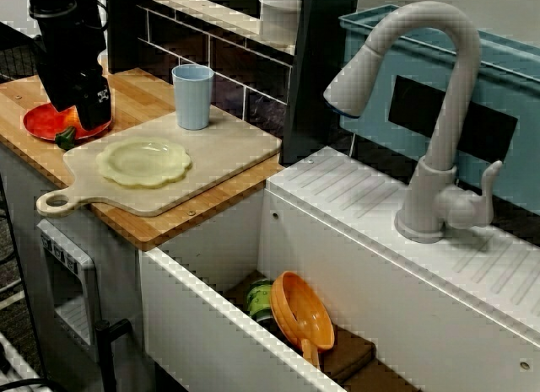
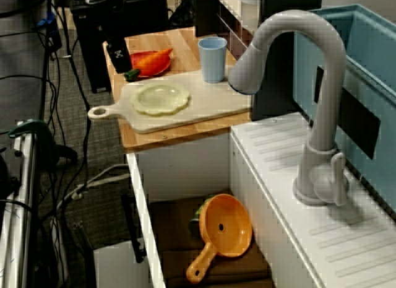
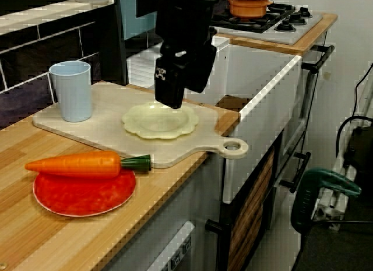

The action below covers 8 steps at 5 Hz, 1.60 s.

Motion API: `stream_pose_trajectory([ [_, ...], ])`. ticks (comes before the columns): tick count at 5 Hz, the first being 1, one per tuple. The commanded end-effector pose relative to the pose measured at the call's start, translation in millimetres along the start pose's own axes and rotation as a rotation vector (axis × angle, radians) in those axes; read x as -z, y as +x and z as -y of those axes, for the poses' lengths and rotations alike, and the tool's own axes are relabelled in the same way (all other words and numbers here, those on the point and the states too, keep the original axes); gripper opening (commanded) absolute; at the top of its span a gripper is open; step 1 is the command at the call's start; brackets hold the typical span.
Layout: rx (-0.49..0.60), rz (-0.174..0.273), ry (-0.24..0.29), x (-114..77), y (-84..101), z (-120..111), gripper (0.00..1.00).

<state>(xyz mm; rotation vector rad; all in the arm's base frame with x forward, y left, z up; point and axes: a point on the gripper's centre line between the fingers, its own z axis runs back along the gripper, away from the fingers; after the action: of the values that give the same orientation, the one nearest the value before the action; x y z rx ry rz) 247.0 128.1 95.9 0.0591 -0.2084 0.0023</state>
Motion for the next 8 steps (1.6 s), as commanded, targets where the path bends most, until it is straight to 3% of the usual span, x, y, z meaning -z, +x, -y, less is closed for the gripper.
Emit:
stream_pose_trajectory([
  [1, 0.012, 0.034, 0.036, -1.5, -14.5, 4.5, 1.0],
  [4, 0.005, 0.005, 0.088, 22.9, -32.1, 18.5, 1.0],
  [8, -0.006, -0.032, 0.112, 40.7, -25.2, 16.2, 1.0],
])
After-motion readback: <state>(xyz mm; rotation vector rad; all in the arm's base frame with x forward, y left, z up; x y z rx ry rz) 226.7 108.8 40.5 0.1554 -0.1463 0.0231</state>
